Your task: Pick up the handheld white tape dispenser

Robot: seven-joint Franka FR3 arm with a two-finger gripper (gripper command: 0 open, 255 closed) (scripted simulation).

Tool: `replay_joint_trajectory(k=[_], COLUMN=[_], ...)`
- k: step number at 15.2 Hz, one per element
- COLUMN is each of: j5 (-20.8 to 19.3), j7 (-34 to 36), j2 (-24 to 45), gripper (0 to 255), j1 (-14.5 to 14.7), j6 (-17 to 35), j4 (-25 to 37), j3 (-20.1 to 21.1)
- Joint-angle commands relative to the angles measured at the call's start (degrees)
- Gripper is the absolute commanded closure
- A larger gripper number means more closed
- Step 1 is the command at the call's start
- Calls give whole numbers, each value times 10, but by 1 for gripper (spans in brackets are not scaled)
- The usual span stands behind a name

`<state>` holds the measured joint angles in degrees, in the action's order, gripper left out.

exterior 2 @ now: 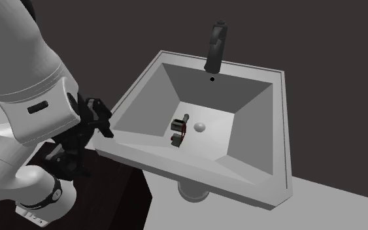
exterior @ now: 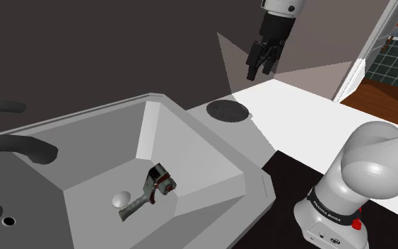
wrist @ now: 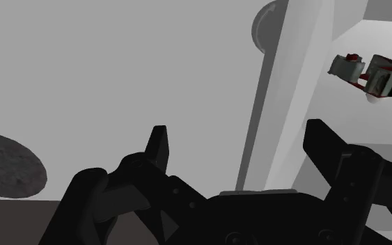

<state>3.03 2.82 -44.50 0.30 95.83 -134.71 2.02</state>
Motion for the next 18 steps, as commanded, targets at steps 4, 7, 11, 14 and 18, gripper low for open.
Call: replay_joint_trajectory(k=[4, 7, 11, 14, 18], j5=[15, 28, 41, 46, 42], j7=[26, 51, 85, 112, 151], j2=[27, 59, 112, 157, 225], gripper=[0, 0, 0, 0, 0], j1=[12, 23, 36, 43, 50], j6=[37, 75, 124, 161, 207], j4=[-13, -20, -20, -12, 6], j3=[30, 61, 101, 132, 172])
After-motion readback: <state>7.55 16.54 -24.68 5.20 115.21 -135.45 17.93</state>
